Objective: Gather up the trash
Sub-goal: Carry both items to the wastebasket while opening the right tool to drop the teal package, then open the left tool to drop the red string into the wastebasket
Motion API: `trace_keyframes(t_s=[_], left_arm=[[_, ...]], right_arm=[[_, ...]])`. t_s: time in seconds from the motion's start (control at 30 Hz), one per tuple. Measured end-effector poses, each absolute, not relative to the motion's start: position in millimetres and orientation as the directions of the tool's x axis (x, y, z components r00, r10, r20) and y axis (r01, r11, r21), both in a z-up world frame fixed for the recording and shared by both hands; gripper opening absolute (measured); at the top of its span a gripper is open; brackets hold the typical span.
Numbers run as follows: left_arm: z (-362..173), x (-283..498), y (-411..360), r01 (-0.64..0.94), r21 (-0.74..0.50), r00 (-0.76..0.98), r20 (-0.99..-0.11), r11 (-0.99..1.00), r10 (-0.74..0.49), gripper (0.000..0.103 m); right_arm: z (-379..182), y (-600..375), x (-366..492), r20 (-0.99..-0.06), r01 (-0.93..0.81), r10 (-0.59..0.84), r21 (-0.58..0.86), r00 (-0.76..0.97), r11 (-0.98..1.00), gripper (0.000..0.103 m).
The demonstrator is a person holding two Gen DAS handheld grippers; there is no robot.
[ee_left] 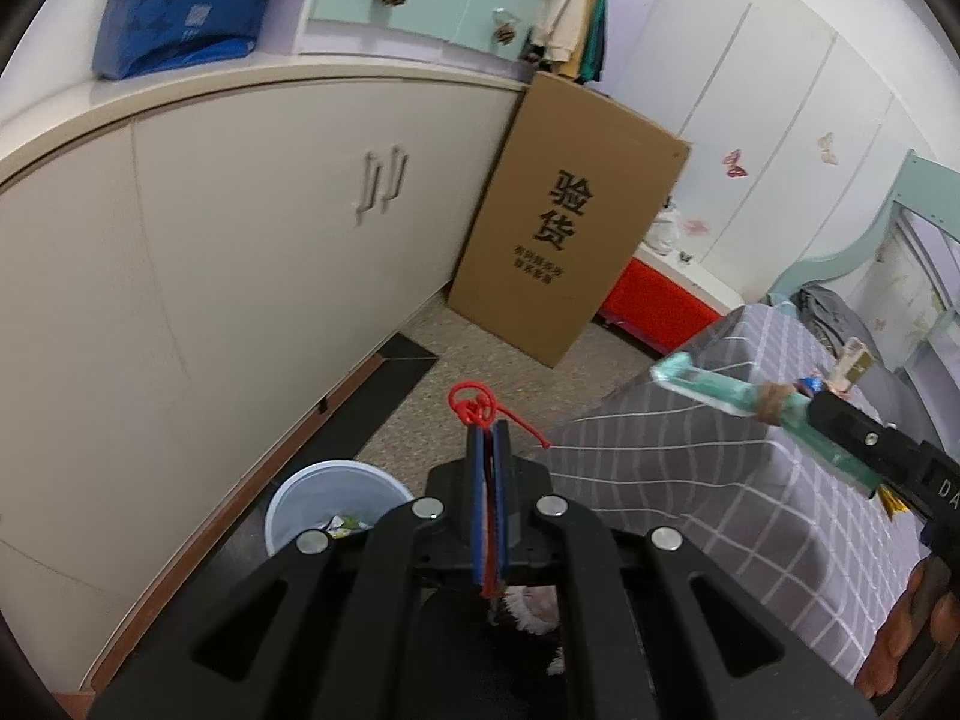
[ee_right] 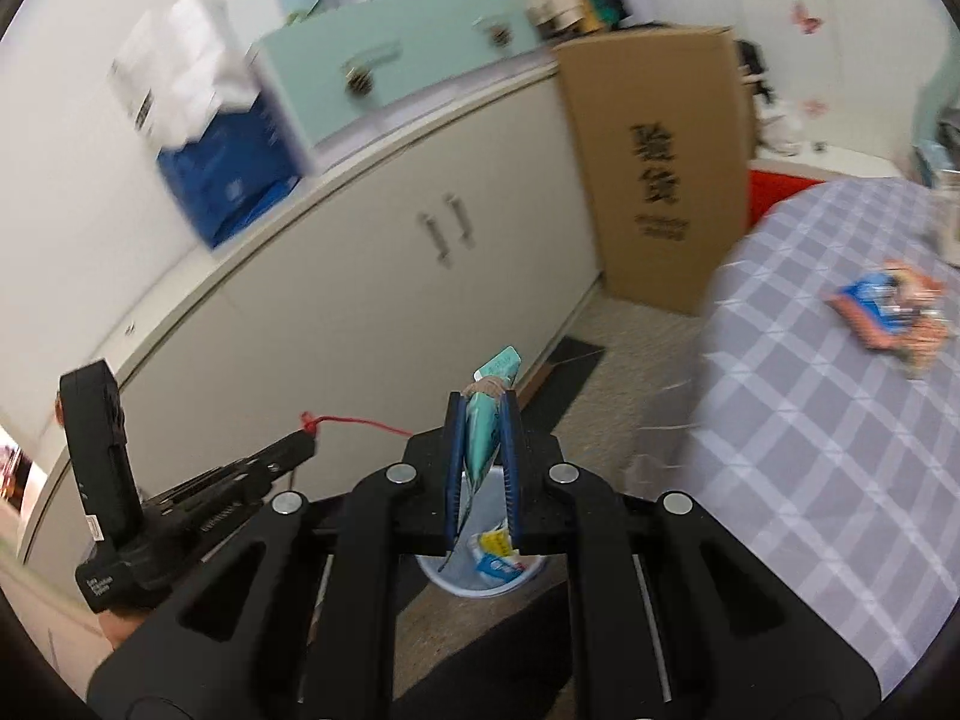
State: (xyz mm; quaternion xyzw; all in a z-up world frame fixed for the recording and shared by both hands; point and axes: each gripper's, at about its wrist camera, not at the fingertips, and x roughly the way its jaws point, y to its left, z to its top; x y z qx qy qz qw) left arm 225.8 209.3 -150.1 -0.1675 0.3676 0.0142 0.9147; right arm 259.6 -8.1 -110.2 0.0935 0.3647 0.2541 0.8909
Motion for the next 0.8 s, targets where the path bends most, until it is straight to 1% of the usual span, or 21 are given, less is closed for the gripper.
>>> trace_keyframes(t_s=[0.23,0.27,0.3,0.33,0.37,0.57,0.8], left_arm=[[-175.6,231.9,248.6,-0.265,-0.246,0.692,-0.722,0.932,0.006,0.003],[-179.4,233.0,253.7,-0.280,-0.237,0.684,-0.729,0.930,0.020,0.003],[-184.1,234.3,258.5,-0.296,-0.227,0.674,-0.738,0.928,0.034,0.003],[-190.6,236.6,264.6,-0.314,-0.212,0.658,-0.752,0.925,0.051,0.003],[-196.0,238.1,269.2,-0.327,-0.201,0.645,-0.762,0.923,0.062,0.003],[-225.3,245.5,292.0,-0.370,-0.196,0.592,-0.803,0.908,0.069,0.003],[-239.6,253.1,293.6,-0.367,-0.202,0.571,-0.820,0.908,0.048,0.003]], right_arm=[[-156.8,79.0,282.9,-0.662,-0.472,0.572,0.352,0.484,0.808,0.013],[-167.9,91.9,287.8,-0.673,-0.476,0.569,0.348,0.474,0.808,0.018],[-177.3,101.2,292.2,-0.690,-0.473,0.547,0.324,0.474,0.819,0.027],[-184.1,106.4,294.4,-0.706,-0.468,0.522,0.298,0.478,0.832,0.059],[-192.8,112.1,296.6,-0.718,-0.458,0.498,0.276,0.486,0.845,0.070],[-222.2,118.1,296.2,-0.757,-0.456,0.479,0.269,0.445,0.848,0.070],[-231.3,111.0,294.7,-0.769,-0.430,0.469,0.281,0.434,0.858,0.070]])
